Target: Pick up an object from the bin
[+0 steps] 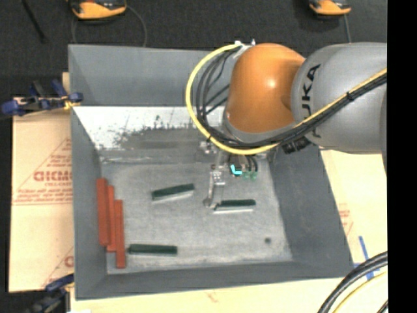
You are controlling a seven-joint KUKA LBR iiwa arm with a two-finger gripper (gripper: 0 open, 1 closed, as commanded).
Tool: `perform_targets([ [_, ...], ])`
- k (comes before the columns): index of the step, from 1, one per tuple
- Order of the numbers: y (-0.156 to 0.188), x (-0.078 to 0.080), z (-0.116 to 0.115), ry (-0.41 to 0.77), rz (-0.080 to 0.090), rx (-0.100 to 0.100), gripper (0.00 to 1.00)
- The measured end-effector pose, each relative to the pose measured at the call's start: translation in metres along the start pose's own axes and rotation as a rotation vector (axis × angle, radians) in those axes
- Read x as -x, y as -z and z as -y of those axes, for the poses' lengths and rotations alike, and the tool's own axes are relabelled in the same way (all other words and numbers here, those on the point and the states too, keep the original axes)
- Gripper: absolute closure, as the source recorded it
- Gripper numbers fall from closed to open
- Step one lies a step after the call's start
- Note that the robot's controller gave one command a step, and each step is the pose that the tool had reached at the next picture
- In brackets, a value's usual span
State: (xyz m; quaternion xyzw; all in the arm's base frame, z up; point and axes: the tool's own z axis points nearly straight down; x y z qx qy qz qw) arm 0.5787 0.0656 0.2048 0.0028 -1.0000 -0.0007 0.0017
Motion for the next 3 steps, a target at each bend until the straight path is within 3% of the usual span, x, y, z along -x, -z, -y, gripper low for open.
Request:
perform_targets([
  [1,-0.139,0.029,-0.05,0.087,0.003,-0.003,0.0],
  [2,-0.102,0.029,-0.049,0.153,0.011,-0.003,0.0],
  [3,-0.104,0.033,-0.043,0.062,0.011,0.001,0.0],
])
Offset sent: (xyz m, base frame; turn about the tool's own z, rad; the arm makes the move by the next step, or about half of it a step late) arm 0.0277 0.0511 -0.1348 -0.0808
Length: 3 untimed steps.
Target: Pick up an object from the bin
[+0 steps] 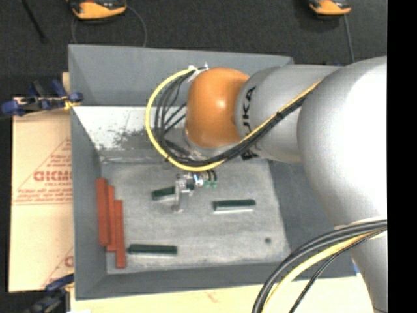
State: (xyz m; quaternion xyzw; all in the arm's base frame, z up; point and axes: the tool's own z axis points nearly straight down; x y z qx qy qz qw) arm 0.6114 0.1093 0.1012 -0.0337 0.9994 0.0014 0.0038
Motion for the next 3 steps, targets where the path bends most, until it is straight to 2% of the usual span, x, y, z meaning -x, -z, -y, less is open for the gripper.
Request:
perform_targets([
  [1,-0.0315,-0.0096,-0.0067,-0.108,-0.007,-0.001,0.0],
  [2,-0.0306,-0.0084,-0.0067,-0.107,-0.004,0.0,0.0],
  [3,-0.0306,-0.0084,-0.0067,-0.108,-0.004,0.0,1.0],
])
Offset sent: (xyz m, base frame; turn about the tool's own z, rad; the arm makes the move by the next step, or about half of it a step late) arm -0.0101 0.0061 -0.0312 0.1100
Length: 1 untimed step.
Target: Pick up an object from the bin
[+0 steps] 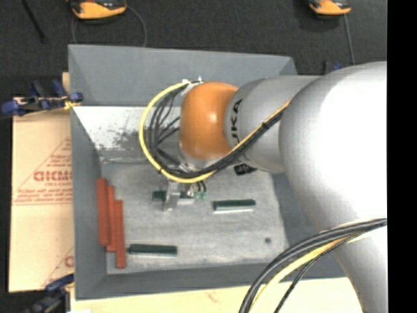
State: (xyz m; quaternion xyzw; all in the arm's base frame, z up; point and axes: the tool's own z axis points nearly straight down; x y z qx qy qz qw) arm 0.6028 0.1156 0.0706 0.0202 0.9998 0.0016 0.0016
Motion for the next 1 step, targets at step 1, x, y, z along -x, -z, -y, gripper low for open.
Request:
perform_targets([
  [1,0.0115,0.0015,-0.0001,0.0,0.002,0.0,1.0],
])
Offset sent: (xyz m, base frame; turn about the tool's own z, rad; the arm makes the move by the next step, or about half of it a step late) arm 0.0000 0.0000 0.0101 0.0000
